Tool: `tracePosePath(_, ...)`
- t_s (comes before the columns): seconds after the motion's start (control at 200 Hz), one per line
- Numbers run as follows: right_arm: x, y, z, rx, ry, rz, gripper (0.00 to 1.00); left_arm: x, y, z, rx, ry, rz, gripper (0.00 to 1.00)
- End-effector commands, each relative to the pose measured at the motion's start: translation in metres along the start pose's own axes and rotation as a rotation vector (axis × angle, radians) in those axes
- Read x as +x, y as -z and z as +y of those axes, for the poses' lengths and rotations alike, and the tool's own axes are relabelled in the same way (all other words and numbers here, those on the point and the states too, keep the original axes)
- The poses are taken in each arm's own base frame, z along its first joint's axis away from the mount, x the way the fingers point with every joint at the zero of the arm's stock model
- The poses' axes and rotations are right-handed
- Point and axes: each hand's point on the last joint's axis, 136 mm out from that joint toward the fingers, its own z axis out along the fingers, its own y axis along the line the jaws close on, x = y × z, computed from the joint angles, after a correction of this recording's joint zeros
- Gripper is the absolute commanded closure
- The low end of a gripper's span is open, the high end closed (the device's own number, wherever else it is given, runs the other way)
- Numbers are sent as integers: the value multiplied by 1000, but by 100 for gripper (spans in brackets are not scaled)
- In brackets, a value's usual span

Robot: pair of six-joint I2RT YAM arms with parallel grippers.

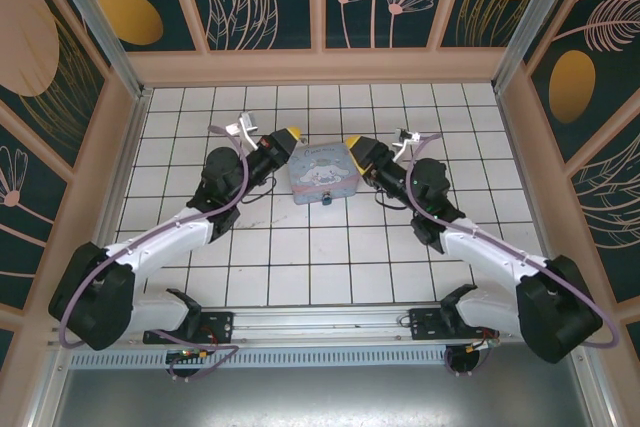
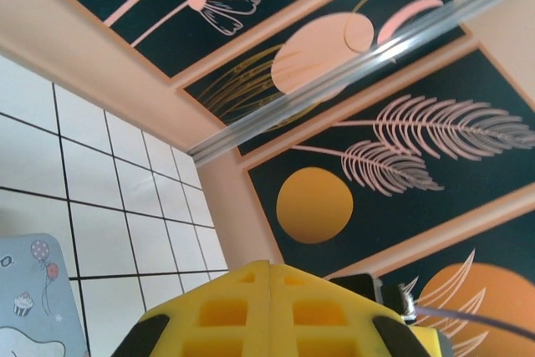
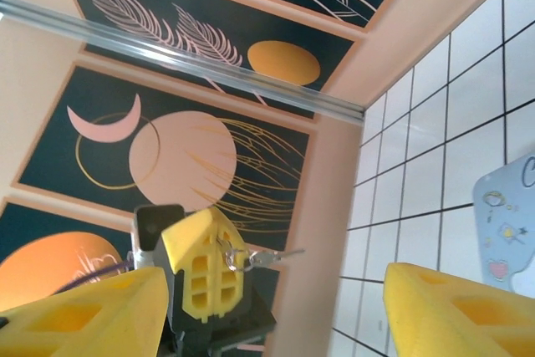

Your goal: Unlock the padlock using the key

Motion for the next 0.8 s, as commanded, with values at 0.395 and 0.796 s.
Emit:
tracePosePath(0.395,-7,-24,25,-213,68,54,47,14,-21,-23,190,-36,96,100)
tracePosePath(0.796,-14,-34,22,-263,-46,-28,53,5,-28,-13,200,115,25,100)
